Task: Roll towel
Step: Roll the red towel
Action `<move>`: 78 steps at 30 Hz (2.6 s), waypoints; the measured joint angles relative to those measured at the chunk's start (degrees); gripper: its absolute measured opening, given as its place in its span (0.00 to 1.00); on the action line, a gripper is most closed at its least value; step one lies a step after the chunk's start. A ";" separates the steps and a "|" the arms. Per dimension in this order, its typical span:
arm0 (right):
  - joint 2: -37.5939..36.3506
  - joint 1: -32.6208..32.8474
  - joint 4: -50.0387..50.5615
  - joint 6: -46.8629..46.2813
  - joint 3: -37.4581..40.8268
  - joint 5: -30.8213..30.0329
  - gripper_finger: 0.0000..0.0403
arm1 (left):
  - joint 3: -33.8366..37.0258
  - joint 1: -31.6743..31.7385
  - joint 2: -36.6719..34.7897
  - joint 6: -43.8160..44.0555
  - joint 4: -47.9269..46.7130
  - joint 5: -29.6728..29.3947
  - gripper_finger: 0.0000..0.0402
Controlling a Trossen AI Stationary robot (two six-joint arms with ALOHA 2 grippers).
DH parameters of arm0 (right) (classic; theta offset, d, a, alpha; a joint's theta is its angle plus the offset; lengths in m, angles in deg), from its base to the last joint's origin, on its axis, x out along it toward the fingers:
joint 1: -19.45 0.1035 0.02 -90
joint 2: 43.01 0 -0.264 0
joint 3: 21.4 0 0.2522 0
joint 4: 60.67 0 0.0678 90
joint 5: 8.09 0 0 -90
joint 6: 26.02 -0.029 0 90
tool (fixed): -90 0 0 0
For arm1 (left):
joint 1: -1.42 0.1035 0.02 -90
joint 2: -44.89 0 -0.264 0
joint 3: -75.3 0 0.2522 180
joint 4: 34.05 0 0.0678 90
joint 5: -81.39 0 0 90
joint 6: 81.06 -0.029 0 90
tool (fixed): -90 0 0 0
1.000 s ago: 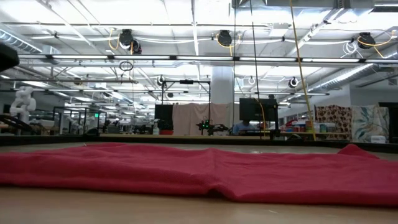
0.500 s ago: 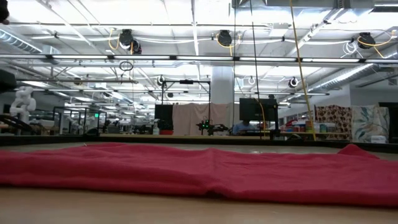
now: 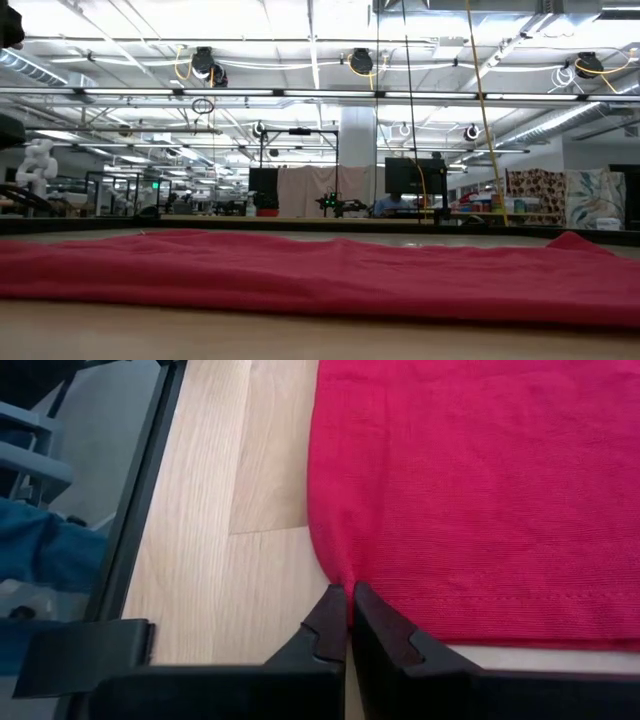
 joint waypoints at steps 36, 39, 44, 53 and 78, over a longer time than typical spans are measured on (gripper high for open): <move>-9.58 0.04 -5.98 -4.31 0.20 12.78 0.00 | 0.26 3.92 -11.19 7.45 15.70 18.66 0.00; -11.52 0.02 -5.85 -4.55 0.17 12.66 0.00 | 0.26 4.37 -11.19 7.41 15.76 18.61 0.00; -13.93 -0.02 -5.85 -5.71 0.10 12.43 0.00 | 0.26 5.57 -11.19 7.39 15.68 18.19 0.00; -15.94 -1.01 -1.06 -7.78 0.04 13.98 0.00 | 0.26 5.98 -11.19 7.36 15.88 16.93 0.00; -24.40 -7.94 16.32 -5.62 0.02 23.87 0.00 | 0.20 11.38 -11.21 5.33 11.99 16.49 0.00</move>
